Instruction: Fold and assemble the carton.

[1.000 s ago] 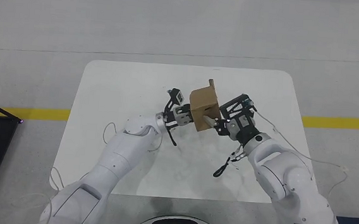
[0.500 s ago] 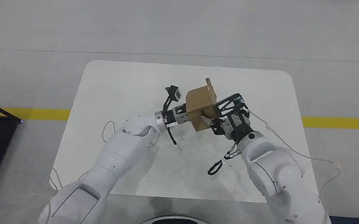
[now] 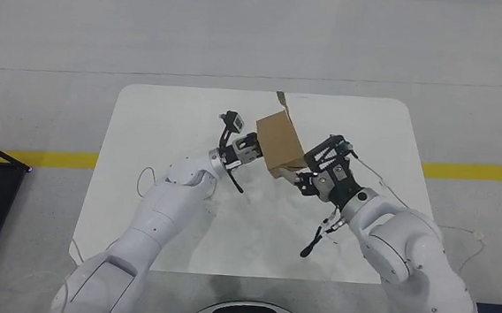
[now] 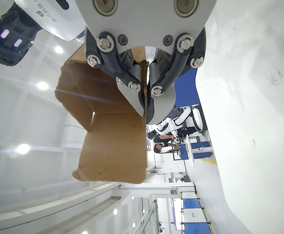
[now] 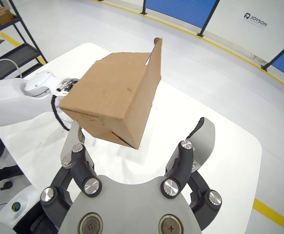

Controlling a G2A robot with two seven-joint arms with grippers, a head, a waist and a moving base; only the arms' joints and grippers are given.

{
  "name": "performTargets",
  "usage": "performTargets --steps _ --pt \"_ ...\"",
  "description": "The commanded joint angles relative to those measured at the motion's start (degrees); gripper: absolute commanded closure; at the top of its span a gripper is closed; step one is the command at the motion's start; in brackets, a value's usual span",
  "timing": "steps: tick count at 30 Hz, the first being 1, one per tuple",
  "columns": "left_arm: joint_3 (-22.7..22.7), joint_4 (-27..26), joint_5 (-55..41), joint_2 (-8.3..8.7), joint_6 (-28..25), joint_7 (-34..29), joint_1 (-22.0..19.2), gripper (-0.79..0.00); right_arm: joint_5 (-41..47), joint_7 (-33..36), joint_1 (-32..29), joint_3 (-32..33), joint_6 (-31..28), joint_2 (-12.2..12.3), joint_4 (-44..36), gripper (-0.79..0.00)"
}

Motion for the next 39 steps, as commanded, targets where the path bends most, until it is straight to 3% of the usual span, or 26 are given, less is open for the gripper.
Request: performTargets --steps 1,7,11,12,15,17,24,25,27,29,36,39 --pt "-0.29 -0.28 0.14 0.14 0.05 0.02 0.12 0.000 1.83 -0.30 -0.70 1.57 -1.58 0.15 -0.19 -0.785" --pt "-0.92 -0.90 2.22 0.50 -1.24 2.02 0.41 0.000 5.85 -1.40 -1.98 3.96 -4.79 0.40 -0.40 -0.785" --pt "-2.39 -0.89 16.06 1.48 -5.79 13.73 -0.60 0.000 11.91 -2.36 -3.25 7.24 -6.71 0.60 -0.58 -0.785" --pt "-2.73 -1.61 25.42 1.99 -6.35 20.18 -1.07 0.000 14.05 -2.45 -3.78 8.62 -7.50 0.69 -0.65 -0.785" --pt "-3.36 -6.81 40.41 2.77 -4.60 31.92 0.40 0.000 17.67 -2.23 -5.08 11.70 -8.32 0.89 -0.81 -0.785" --pt "-3.92 -11.39 49.09 3.38 -2.15 36.55 1.95 0.000 19.25 -1.39 -5.90 13.19 -8.10 1.01 -0.88 -0.785" --pt "-5.23 -25.04 64.51 5.08 3.90 37.97 8.53 0.000 20.72 2.98 -6.21 14.27 -7.18 1.34 -1.46 -0.785" --pt "-5.25 -25.81 64.61 5.16 4.12 37.60 9.13 -0.089 20.67 3.48 -6.08 14.12 -7.01 1.37 -1.43 -0.785" --pt "-5.43 -28.12 65.58 5.50 4.81 35.81 10.71 -0.511 20.40 5.27 -5.49 13.43 -6.26 1.45 -1.31 -0.785" --pt "-5.53 -29.51 65.01 5.69 4.82 34.68 11.92 -0.767 20.24 6.27 -4.94 12.94 -5.66 1.50 -1.21 -0.785" --pt "-8.29 -33.27 62.42 6.84 3.32 30.58 15.78 -0.785 20.31 8.51 -3.42 11.53 -4.21 1.66 -0.94 -0.785" --pt "-10.14 -34.12 55.76 7.22 1.11 29.47 17.68 -0.785 20.40 9.06 -3.24 11.09 -3.65 1.72 -1.03 -0.785"
